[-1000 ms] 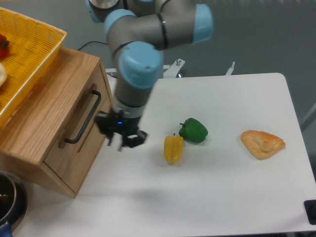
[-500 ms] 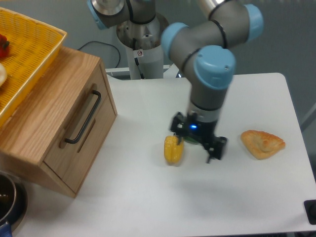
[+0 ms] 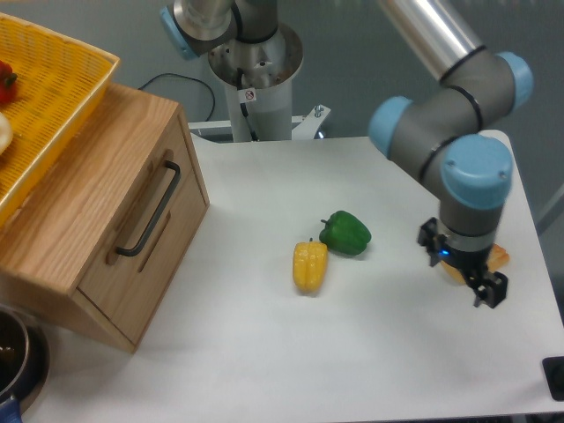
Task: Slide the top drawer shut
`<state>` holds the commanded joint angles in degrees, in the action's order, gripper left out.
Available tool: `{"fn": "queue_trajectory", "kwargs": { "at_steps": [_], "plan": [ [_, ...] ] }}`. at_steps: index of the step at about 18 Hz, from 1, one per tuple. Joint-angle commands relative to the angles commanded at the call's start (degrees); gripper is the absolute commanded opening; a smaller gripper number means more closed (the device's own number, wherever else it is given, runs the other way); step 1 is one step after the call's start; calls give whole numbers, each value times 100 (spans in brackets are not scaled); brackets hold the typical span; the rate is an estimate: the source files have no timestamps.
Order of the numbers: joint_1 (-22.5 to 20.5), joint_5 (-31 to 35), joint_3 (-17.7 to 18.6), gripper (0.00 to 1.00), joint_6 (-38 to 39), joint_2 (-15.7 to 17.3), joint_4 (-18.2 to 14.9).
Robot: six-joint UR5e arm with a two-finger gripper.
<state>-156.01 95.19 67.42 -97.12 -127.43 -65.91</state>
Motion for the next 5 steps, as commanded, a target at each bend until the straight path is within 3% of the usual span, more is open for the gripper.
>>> {"fn": "queue_trajectory", "kwargs": {
  "at_steps": [5],
  "plan": [
    [-53,-324,-194,100,79,-177,-168]
  ]
}}
